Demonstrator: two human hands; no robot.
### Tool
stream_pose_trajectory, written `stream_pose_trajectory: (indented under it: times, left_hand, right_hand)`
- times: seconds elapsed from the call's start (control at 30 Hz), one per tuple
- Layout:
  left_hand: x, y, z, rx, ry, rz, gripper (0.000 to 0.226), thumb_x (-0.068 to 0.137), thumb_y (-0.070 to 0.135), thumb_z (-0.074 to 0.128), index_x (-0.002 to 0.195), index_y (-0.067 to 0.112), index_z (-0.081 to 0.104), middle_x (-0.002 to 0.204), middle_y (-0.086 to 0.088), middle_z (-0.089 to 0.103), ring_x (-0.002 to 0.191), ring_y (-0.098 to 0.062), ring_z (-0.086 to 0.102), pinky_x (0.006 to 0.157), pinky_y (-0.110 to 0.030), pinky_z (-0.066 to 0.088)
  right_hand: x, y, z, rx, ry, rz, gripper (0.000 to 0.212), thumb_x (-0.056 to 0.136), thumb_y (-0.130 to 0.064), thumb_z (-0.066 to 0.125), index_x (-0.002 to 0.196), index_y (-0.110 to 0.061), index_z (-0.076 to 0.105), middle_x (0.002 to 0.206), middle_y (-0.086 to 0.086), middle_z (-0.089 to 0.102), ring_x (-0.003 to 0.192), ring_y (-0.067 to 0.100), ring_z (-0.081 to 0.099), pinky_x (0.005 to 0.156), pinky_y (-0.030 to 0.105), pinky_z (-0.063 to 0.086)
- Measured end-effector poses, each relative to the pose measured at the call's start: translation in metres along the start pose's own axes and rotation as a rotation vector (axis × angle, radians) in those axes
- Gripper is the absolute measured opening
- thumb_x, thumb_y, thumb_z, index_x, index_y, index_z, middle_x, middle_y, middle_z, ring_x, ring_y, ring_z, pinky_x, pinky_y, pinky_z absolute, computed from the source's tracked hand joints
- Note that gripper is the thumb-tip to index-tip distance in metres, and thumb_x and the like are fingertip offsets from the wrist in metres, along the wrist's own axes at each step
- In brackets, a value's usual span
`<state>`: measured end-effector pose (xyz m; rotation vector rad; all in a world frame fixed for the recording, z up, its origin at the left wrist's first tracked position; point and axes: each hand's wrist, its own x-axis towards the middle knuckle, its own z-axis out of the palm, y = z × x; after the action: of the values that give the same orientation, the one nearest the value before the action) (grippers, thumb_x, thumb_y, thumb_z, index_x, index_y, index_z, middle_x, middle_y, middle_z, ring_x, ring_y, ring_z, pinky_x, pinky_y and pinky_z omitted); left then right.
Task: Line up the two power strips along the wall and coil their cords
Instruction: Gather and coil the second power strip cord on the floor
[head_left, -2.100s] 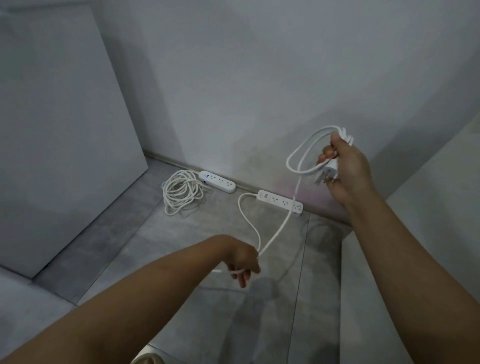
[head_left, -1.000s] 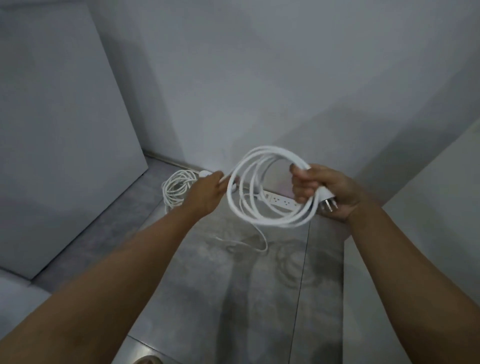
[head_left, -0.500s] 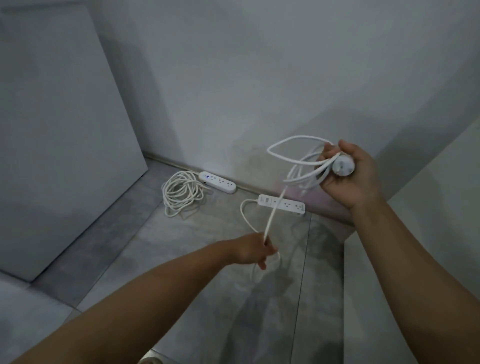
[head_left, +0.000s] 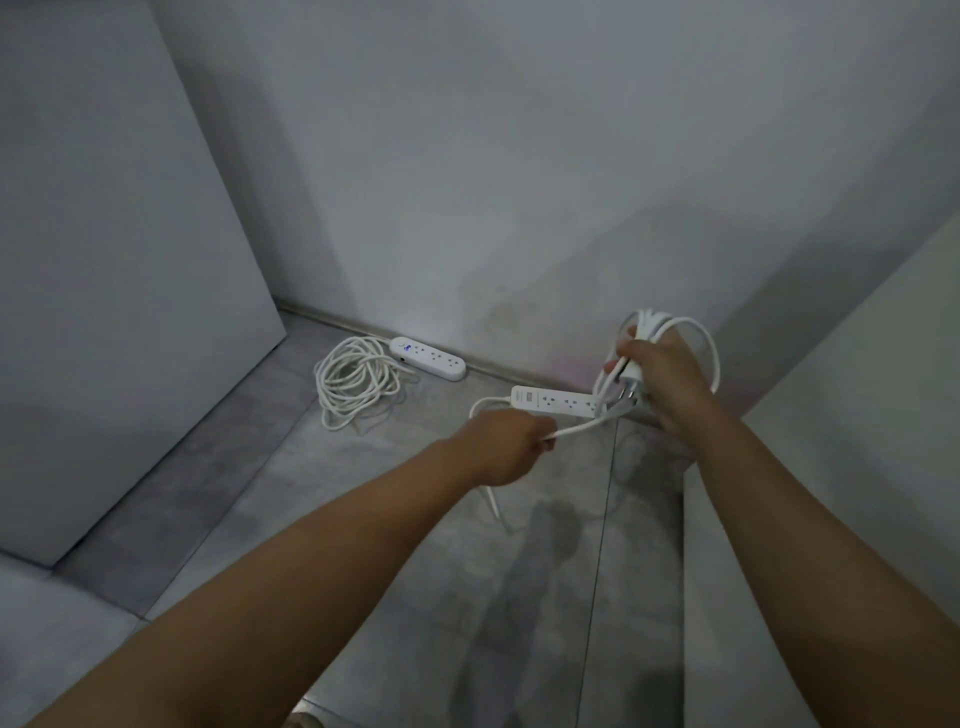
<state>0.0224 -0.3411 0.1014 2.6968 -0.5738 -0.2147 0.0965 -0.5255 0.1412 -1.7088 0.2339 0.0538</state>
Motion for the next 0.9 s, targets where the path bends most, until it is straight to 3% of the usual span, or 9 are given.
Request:
stream_pose_trajectory:
  times: [0.13, 0.23, 0.37, 0.43, 0.5, 0.57, 0.7, 0.8, 0.9]
  left_hand:
    - [0.004, -0.010, 0.000, 0.100, 0.134, 0.120, 0.024, 0.096, 0.029, 0.048, 0.112, 0.019, 0.063, 0.108, -0.007, 0.068, 0.100, -0.030, 0.062, 0.076, -0.033, 0.046]
    - [0.012, -0.014, -0.007, 0.176, 0.274, 0.121, 0.018, 0.092, 0.029, 0.054, 0.102, 0.019, 0.066, 0.099, -0.006, 0.069, 0.094, -0.029, 0.064, 0.073, -0.035, 0.045]
    - [0.016, -0.028, -0.014, 0.250, 0.404, 0.021, 0.015, 0.090, 0.034, 0.055, 0.096, 0.023, 0.062, 0.097, -0.002, 0.069, 0.098, -0.025, 0.062, 0.079, -0.035, 0.037]
    - [0.017, -0.035, -0.015, 0.173, 0.408, -0.071, 0.015, 0.090, 0.035, 0.056, 0.095, 0.023, 0.063, 0.096, 0.000, 0.069, 0.099, -0.023, 0.060, 0.081, -0.035, 0.037]
    - [0.022, -0.039, -0.017, 0.010, 0.397, -0.174, 0.014, 0.088, 0.034, 0.060, 0.091, 0.022, 0.066, 0.094, 0.001, 0.068, 0.096, -0.021, 0.060, 0.081, -0.036, 0.039]
    - [0.030, -0.041, -0.019, -0.199, 0.346, -0.269, 0.013, 0.085, 0.029, 0.064, 0.088, 0.019, 0.071, 0.089, 0.000, 0.069, 0.088, -0.019, 0.061, 0.077, -0.032, 0.043]
    - [0.044, -0.043, -0.014, -0.509, 0.308, -0.331, 0.014, 0.086, 0.013, 0.064, 0.094, 0.014, 0.076, 0.082, 0.000, 0.068, 0.066, -0.004, 0.057, 0.054, -0.003, 0.037]
    - [0.050, -0.047, -0.010, -0.716, 0.320, -0.359, 0.023, 0.088, 0.004, 0.058, 0.103, 0.011, 0.075, 0.101, -0.005, 0.073, 0.092, -0.012, 0.064, 0.070, -0.009, 0.043]
    - [0.054, -0.054, -0.007, -0.908, 0.354, -0.422, 0.025, 0.089, 0.001, 0.057, 0.108, 0.008, 0.072, 0.109, -0.009, 0.071, 0.096, -0.011, 0.062, 0.074, -0.007, 0.045]
  right_hand:
    - [-0.003, 0.008, 0.020, -0.365, -0.096, -0.056, 0.026, 0.089, -0.007, 0.054, 0.113, -0.014, 0.047, 0.095, 0.011, 0.061, 0.073, 0.022, 0.065, 0.066, 0.031, 0.052]
    - [-0.001, 0.024, 0.031, -0.507, -0.249, -0.009, 0.035, 0.090, -0.013, 0.055, 0.122, -0.014, 0.042, 0.111, 0.012, 0.061, 0.089, 0.026, 0.065, 0.079, 0.038, 0.055]
    - [-0.002, 0.041, 0.030, -0.724, -0.448, -0.044, 0.049, 0.088, -0.008, 0.057, 0.135, -0.017, 0.044, 0.122, -0.001, 0.052, 0.104, 0.018, 0.053, 0.084, 0.021, 0.043]
    - [-0.009, 0.042, 0.029, -0.724, -0.499, -0.027, 0.038, 0.087, -0.006, 0.056, 0.122, -0.020, 0.053, 0.107, 0.001, 0.057, 0.091, 0.020, 0.056, 0.069, 0.018, 0.046]
    - [-0.014, 0.045, 0.031, -0.606, -0.518, 0.033, 0.009, 0.093, -0.017, 0.054, 0.093, -0.023, 0.061, 0.084, 0.004, 0.062, 0.072, 0.023, 0.059, 0.066, 0.028, 0.049]
    - [-0.016, 0.047, 0.036, -0.485, -0.539, 0.106, 0.030, 0.095, -0.046, 0.049, 0.077, -0.025, 0.061, 0.068, 0.004, 0.061, 0.060, 0.021, 0.058, 0.062, 0.033, 0.047]
    - [-0.015, 0.045, 0.044, -0.322, -0.611, 0.172, 0.058, 0.086, -0.070, 0.043, 0.089, -0.016, 0.065, 0.065, 0.001, 0.061, 0.057, 0.015, 0.055, 0.056, 0.029, 0.048]
    - [-0.011, 0.045, 0.042, -0.534, -0.749, 0.145, 0.045, 0.086, -0.054, 0.061, 0.084, -0.009, 0.066, 0.067, 0.005, 0.061, 0.057, 0.014, 0.056, 0.062, 0.029, 0.048]
    - [-0.006, 0.037, 0.036, -0.534, -0.876, 0.181, 0.023, 0.085, -0.025, 0.069, 0.073, -0.006, 0.062, 0.063, 0.006, 0.059, 0.051, 0.015, 0.053, 0.060, 0.028, 0.046]
